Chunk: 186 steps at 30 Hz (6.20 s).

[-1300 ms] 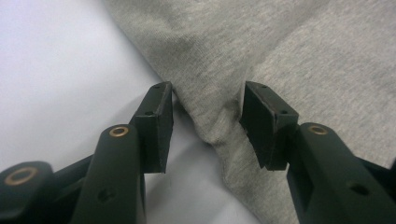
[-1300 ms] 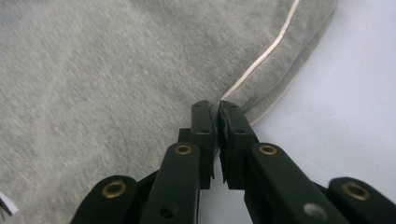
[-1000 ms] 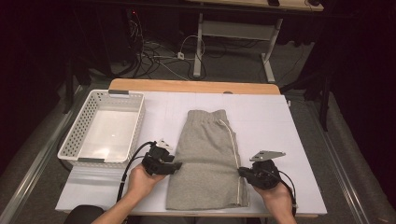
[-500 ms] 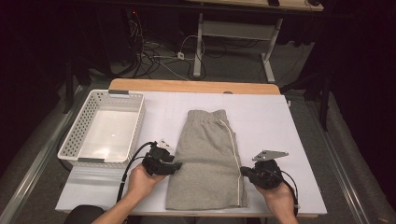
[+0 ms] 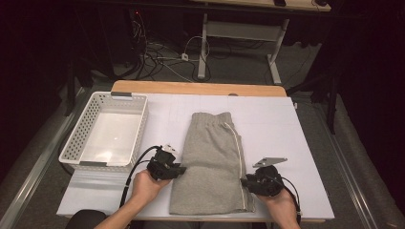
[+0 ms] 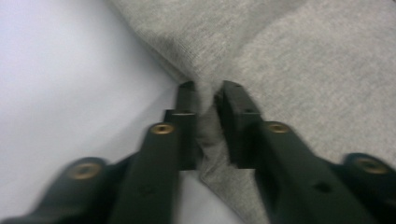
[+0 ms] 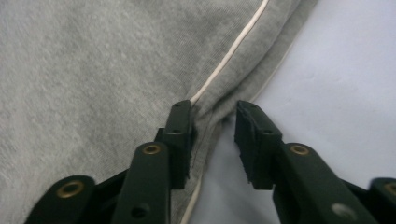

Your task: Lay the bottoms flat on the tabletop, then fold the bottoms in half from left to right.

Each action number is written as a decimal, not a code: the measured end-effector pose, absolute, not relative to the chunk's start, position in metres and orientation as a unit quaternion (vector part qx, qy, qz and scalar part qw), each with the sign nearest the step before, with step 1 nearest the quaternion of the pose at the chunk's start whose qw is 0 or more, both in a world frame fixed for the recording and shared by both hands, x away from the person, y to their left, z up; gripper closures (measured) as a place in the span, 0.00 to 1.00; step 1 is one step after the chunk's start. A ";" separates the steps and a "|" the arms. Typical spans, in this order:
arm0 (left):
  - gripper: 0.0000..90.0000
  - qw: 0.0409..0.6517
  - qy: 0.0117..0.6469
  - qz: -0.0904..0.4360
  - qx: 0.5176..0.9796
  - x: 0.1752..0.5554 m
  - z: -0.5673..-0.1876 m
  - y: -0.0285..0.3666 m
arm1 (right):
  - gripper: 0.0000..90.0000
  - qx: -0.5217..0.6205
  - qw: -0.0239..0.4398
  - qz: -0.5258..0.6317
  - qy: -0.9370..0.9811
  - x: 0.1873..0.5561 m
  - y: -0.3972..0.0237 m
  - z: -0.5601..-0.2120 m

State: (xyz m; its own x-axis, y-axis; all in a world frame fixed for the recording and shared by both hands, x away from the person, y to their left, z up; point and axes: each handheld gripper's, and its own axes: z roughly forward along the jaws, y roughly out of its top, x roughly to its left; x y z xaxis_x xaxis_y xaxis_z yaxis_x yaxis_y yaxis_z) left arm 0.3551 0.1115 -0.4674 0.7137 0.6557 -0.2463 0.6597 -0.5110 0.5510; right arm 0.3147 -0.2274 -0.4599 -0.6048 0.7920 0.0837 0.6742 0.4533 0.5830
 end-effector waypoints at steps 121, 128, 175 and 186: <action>0.55 0.440 0.371 0.076 0.815 0.346 -0.428 0.140 | 0.64 0.434 0.155 0.455 0.762 0.327 -0.252 -0.433; 0.52 0.439 0.370 0.072 0.815 0.353 -0.426 0.132 | 0.64 0.421 0.159 0.462 0.764 0.329 -0.247 -0.431; 0.45 0.331 0.456 0.040 0.825 0.464 -0.442 0.092 | 0.71 0.443 0.138 0.366 0.807 0.446 -0.181 -0.438; 0.41 0.307 0.477 0.014 0.824 0.478 -0.455 0.089 | 0.53 0.482 0.116 0.326 0.805 0.467 -0.188 -0.454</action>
